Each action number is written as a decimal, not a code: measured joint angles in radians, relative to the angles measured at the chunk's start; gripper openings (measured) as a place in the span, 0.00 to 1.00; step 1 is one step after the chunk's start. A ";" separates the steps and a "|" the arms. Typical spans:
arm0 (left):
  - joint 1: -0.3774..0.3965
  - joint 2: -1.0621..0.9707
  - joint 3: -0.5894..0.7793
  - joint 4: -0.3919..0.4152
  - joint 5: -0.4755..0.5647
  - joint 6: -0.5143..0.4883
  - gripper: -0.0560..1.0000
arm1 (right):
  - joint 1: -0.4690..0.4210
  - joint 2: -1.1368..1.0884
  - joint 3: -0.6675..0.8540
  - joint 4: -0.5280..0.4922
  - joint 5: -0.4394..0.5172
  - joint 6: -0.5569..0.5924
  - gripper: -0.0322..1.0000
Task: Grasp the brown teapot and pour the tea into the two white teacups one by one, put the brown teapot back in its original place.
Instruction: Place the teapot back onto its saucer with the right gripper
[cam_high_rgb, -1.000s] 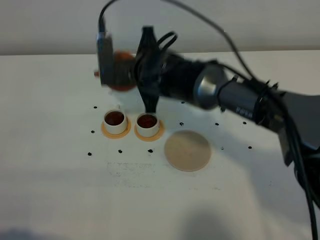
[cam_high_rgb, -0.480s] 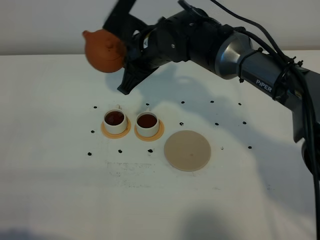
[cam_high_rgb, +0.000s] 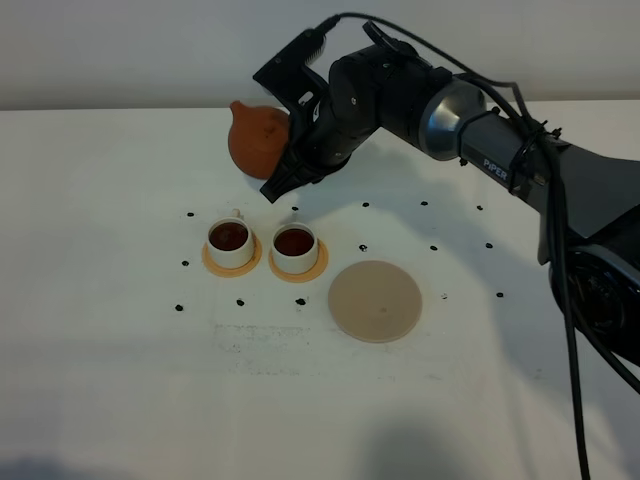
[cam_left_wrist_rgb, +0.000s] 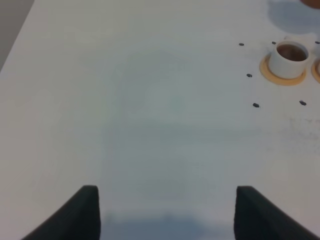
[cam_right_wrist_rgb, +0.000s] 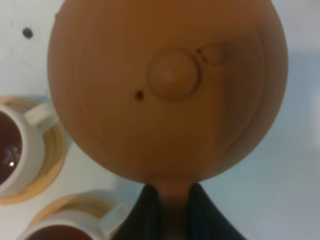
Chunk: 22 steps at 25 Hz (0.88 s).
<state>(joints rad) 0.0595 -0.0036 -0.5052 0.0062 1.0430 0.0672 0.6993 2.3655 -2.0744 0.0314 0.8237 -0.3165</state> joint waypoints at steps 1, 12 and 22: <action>0.000 0.000 0.000 0.000 0.000 0.000 0.61 | 0.000 0.002 -0.001 0.003 0.010 0.001 0.11; 0.000 0.000 0.000 0.000 0.000 0.000 0.61 | 0.000 0.065 -0.011 0.016 0.034 0.016 0.11; 0.000 0.000 0.000 0.000 0.000 0.000 0.61 | 0.000 0.103 -0.013 -0.007 0.011 0.008 0.11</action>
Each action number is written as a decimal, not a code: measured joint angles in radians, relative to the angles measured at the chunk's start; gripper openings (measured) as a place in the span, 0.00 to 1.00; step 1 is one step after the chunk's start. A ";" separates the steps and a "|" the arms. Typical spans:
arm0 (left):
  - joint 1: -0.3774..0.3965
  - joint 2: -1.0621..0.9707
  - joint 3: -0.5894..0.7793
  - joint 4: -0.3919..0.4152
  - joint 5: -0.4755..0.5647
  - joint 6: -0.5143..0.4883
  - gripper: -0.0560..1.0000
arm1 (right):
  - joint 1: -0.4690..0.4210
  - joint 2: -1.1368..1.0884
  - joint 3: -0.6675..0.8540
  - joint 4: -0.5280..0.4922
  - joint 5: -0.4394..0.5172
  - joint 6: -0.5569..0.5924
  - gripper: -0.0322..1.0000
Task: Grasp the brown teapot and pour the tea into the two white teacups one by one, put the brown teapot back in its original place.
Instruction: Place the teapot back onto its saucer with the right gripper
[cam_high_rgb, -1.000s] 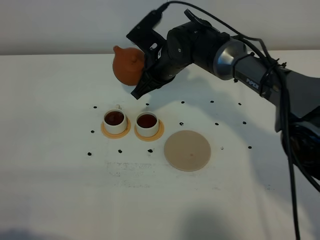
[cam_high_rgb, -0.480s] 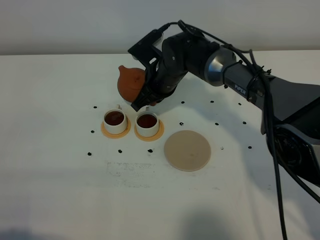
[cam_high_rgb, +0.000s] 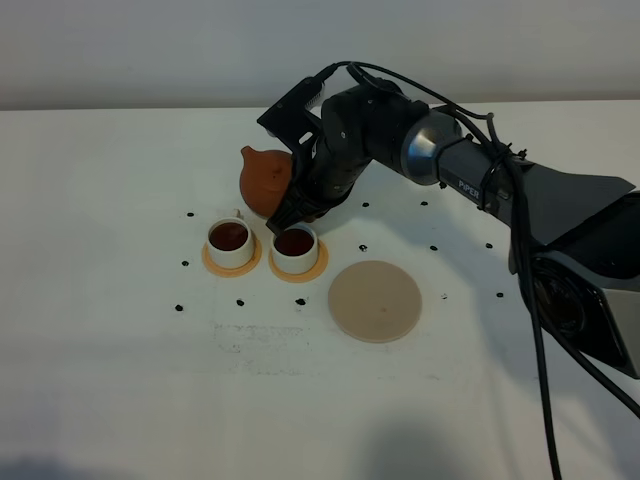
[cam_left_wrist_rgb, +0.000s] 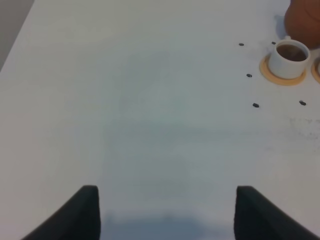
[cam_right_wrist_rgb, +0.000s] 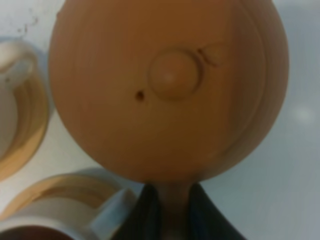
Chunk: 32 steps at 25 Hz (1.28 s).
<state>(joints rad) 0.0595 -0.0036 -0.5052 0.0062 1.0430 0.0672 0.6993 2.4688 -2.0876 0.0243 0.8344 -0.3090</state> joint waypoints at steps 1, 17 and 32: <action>0.000 0.000 0.000 0.000 0.000 0.000 0.61 | 0.000 0.005 -0.001 -0.003 -0.001 -0.001 0.11; 0.000 0.000 0.000 0.000 0.000 0.000 0.61 | 0.001 -0.007 -0.200 -0.090 0.167 -0.007 0.11; 0.000 0.000 0.000 0.000 0.000 0.000 0.61 | -0.002 -0.173 -0.193 -0.150 0.357 0.023 0.11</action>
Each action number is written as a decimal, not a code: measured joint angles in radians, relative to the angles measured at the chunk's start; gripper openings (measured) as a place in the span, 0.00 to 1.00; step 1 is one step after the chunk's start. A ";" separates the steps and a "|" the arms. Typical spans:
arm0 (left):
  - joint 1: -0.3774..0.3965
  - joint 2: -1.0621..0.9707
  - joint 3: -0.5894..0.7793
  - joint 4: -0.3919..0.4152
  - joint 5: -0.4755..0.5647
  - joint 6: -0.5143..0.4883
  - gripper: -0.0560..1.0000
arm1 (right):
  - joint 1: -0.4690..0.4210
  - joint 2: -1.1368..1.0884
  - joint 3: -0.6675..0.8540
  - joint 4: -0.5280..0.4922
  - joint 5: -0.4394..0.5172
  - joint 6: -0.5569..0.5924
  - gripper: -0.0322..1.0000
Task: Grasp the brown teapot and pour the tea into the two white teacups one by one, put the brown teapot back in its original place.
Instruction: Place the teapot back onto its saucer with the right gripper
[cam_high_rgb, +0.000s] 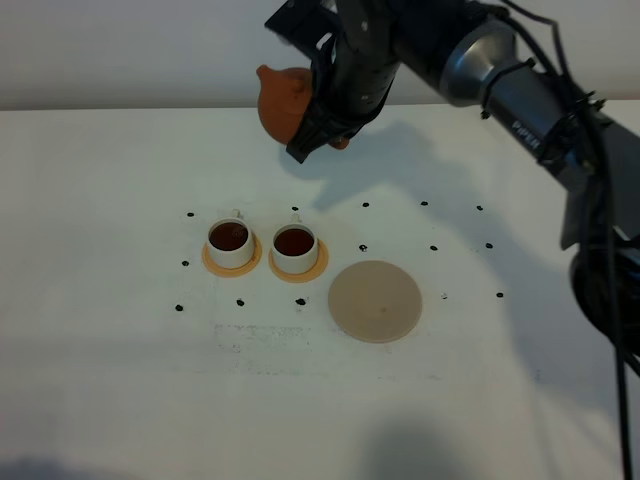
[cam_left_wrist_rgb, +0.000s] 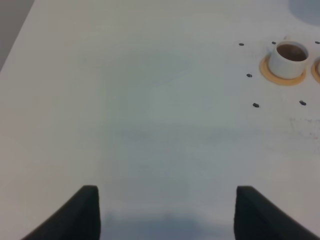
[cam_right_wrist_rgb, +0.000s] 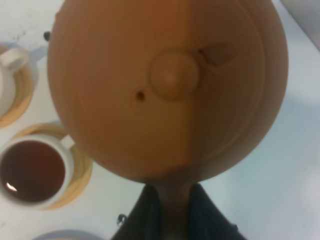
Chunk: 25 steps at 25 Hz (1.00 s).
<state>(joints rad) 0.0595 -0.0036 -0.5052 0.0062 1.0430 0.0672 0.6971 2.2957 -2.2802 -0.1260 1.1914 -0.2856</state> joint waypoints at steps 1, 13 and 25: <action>0.000 0.000 0.000 0.000 0.000 0.000 0.61 | 0.000 -0.014 0.011 0.004 -0.002 0.012 0.11; 0.000 0.000 0.000 0.000 0.000 0.000 0.61 | -0.013 -0.325 0.453 0.054 -0.238 0.146 0.11; 0.000 0.000 0.000 0.000 0.000 0.000 0.61 | -0.035 -0.441 0.944 0.160 -0.393 0.226 0.11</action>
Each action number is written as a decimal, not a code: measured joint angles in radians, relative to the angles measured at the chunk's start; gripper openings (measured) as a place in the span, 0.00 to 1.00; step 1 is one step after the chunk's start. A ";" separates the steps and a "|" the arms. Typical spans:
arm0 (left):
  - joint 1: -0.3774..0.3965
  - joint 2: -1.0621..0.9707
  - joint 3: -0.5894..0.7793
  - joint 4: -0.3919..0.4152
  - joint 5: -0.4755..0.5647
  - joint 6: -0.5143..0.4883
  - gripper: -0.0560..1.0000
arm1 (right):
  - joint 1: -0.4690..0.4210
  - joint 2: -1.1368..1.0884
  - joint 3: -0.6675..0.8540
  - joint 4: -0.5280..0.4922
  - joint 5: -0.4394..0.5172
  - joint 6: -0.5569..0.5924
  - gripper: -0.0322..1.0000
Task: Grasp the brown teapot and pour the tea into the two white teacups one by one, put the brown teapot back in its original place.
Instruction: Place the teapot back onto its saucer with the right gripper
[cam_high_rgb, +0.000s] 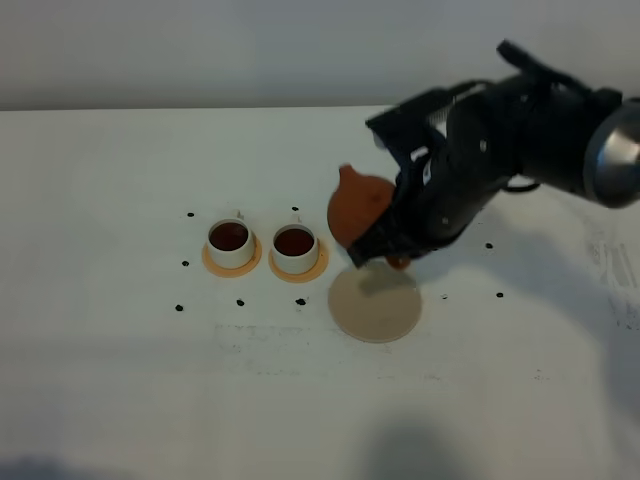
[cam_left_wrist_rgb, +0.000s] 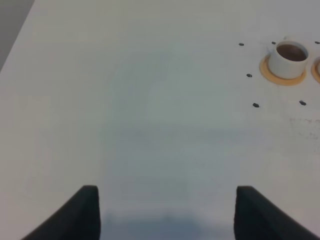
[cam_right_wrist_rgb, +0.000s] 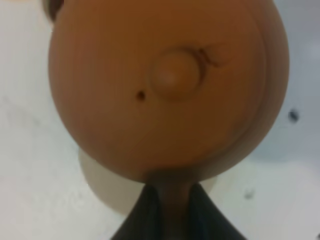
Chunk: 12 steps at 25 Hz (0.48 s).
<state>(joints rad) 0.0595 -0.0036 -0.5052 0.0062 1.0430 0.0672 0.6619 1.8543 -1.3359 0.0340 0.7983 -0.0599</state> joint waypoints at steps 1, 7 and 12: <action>0.000 0.000 0.000 0.000 0.000 0.000 0.61 | 0.000 0.000 0.030 0.008 -0.016 0.000 0.11; 0.000 0.000 0.000 0.000 0.000 0.000 0.61 | 0.001 0.000 0.149 0.066 -0.102 -0.003 0.11; 0.000 0.000 0.000 0.000 0.000 0.000 0.61 | 0.002 -0.001 0.201 0.115 -0.166 -0.029 0.11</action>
<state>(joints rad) 0.0595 -0.0036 -0.5052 0.0062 1.0430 0.0672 0.6642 1.8532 -1.1354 0.1493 0.6325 -0.0891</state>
